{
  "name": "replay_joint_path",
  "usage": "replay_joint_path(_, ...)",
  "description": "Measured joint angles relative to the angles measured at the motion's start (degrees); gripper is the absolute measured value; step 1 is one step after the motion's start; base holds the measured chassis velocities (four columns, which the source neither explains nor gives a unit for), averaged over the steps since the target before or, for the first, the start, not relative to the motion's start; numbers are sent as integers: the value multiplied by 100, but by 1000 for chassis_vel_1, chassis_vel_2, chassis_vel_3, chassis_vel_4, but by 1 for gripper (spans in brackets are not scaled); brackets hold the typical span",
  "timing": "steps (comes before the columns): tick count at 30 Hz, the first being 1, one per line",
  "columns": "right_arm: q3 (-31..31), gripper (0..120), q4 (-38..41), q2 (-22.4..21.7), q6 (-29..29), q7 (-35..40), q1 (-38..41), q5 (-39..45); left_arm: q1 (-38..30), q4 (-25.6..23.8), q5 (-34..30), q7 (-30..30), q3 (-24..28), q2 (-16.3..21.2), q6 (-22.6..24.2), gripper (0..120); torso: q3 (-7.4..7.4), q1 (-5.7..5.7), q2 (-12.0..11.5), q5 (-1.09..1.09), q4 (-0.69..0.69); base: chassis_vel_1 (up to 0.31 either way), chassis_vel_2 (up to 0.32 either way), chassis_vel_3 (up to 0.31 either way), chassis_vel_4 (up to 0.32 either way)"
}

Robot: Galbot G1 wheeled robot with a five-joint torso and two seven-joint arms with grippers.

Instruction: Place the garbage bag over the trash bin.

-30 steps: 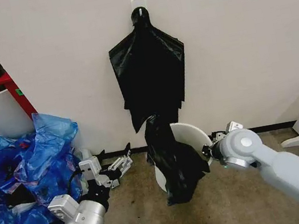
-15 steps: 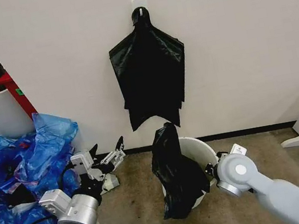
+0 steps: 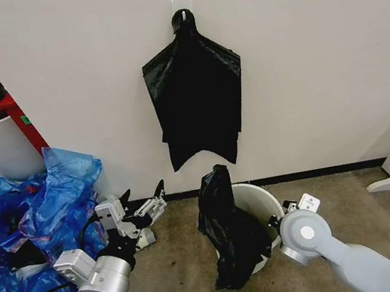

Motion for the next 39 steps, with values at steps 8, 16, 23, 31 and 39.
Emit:
replay_joint_path(8, 325, 72, 549, -443, -292, 11, -12, 42, 12, -2, 11, 4, -3, -37, -23, 100, 0, 0, 0, 0, 0, 0, 0, 0, 0)
replay_joint_path(16, 842, 98, 1914, -934, -1289, -1494, -473, -929, 109, 389, 140, 561, -460, 23, 111, 100, -1, 0, 1, -2, -2, 0, 0, 0, 0)
replay_joint_path(23, 626, 100, 1640, -439, -1799, -2602, -354, -1475, -108, 1133, 15, 1205, -1159, 107, 205, 100, 0, 0, 0, -2, 0, 0, 0, 0, 0)
replay_joint_path(31, -12, 100, 699, 386, -1780, -2496, 51, -1705, -28, 1131, -227, 1245, -1554, 243, 273, 100, 1, 0, 0, -2, 1, 0, 0, 0, 0)
replay_joint_path(39, -430, 100, 417, 650, -1705, -2453, 50, -2011, 23, 1050, -272, 1207, -1601, 225, 270, 100, 0, 0, 0, -2, 0, 0, 0, 0, 0)
